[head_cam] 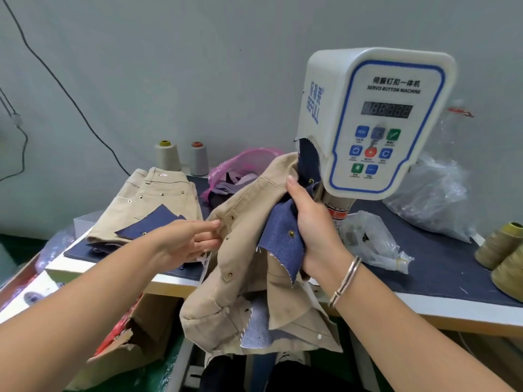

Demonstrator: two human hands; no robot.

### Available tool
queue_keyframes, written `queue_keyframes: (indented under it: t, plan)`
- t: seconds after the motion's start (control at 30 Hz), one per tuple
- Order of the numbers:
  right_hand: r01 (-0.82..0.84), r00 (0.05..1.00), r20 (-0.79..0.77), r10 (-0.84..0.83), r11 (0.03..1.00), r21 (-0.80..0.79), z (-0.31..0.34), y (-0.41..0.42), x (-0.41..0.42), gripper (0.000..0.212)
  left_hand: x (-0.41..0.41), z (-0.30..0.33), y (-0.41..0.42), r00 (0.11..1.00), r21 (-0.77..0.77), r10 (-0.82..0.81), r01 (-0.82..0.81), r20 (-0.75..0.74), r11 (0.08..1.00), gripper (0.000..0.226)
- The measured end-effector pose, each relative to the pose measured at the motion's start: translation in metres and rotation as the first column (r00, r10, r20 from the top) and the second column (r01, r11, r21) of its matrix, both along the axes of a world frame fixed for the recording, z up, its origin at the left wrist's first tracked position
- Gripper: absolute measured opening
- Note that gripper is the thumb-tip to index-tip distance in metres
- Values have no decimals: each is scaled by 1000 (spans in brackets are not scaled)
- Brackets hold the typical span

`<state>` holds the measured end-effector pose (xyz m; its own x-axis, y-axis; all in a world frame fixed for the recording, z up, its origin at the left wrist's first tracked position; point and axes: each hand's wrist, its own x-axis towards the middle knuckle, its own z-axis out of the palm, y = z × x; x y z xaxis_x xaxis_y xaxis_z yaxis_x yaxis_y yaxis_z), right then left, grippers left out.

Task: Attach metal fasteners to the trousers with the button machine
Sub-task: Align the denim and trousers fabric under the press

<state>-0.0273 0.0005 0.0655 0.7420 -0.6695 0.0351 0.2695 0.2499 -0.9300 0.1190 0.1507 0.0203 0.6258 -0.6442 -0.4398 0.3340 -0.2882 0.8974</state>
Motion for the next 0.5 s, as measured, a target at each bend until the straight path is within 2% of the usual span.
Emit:
queue_keyframes:
  t: [0.07, 0.13, 0.23, 0.27, 0.3, 0.33, 0.37, 0.4, 0.43, 0.5]
  plan:
    - [-7, 1000, 6, 8, 999, -32, -2, -2, -7, 19, 0, 7, -3, 993, -64, 76, -82, -90, 995, 23]
    - [-33, 999, -46, 29, 997, -72, -10, -5, -17, 21, 5, 21, -1, 971, -171, 218, -233, -100, 957, 19]
    - [-145, 961, -263, 84, 964, -224, -27, -12, -36, 18, 13, 49, 8, 883, -359, 454, -387, 122, 849, 4]
    - [-206, 925, -374, 69, 917, -342, -29, -15, -43, 18, 14, 57, 11, 842, -391, 488, -379, 230, 838, 6]
    - [-287, 866, -499, 8, 827, -484, -29, -17, -50, 25, 15, 64, 13, 806, -392, 485, -347, 339, 852, 8]
    - [-368, 810, -581, -83, 700, -612, -29, -17, -56, 41, 15, 69, 13, 776, -371, 455, -306, 436, 877, 10]
    - [-405, 797, -584, -157, 577, -709, -29, -16, -62, 64, 13, 75, 12, 754, -344, 416, -266, 509, 901, 12]
    - [-394, 827, -537, -168, 507, -766, -26, -11, -66, 85, 12, 79, 11, 738, -322, 377, -226, 559, 919, 13]
    - [-364, 866, -479, -144, 474, -802, -20, -2, -69, 97, 10, 83, 9, 725, -307, 346, -193, 595, 932, 13]
    - [-276, 928, -345, -141, 359, -891, -11, 15, -64, 100, 5, 91, 4, 691, -278, 300, -148, 658, 949, 12]
